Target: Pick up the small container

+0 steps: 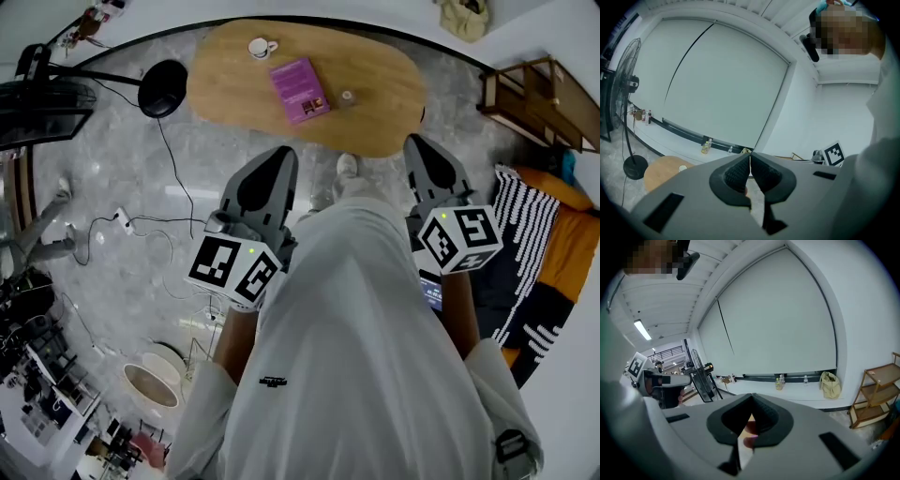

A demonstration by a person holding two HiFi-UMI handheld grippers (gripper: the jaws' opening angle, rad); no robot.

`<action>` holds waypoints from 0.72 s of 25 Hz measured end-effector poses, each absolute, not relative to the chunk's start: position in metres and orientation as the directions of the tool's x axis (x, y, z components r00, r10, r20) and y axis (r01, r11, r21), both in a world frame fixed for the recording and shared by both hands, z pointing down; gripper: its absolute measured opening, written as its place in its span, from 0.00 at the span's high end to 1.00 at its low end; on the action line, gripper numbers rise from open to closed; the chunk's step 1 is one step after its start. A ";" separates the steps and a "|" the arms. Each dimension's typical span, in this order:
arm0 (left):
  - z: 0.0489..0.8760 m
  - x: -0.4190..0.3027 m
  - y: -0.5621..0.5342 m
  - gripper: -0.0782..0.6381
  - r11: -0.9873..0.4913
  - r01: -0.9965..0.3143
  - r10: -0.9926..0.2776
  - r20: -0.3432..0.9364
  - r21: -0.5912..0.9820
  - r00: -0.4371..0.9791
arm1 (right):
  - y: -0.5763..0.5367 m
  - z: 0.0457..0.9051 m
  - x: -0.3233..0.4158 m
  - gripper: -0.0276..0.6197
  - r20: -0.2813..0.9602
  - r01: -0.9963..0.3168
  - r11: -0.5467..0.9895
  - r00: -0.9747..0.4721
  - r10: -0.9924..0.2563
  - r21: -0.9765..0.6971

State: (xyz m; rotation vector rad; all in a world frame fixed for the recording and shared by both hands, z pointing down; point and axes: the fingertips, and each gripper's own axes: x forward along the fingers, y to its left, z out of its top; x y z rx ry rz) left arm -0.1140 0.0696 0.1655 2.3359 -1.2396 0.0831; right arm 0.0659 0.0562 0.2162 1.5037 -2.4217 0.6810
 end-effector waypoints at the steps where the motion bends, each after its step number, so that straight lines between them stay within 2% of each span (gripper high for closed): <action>1: 0.165 -0.111 0.062 0.86 -0.463 -0.797 -0.765 0.278 0.389 0.581 | 0.048 0.216 0.069 0.95 0.400 -0.881 0.378 -0.468 -0.788 -0.284; 6: 0.162 -0.097 0.023 0.86 -0.445 -0.815 -0.782 0.282 0.372 0.556 | 0.013 0.212 0.072 0.95 0.317 -0.819 0.457 -0.562 -0.764 -0.347; 14: 0.163 -0.083 -0.011 0.86 -0.411 -0.837 -0.802 0.293 0.360 0.520 | -0.029 0.231 0.062 0.95 0.379 -0.801 0.533 -0.599 -0.705 -0.274; 18: 0.174 -0.089 -0.016 0.86 -0.393 -0.838 -0.787 0.333 0.378 0.519 | -0.038 0.240 0.057 0.95 0.411 -0.812 0.518 -0.583 -0.701 -0.269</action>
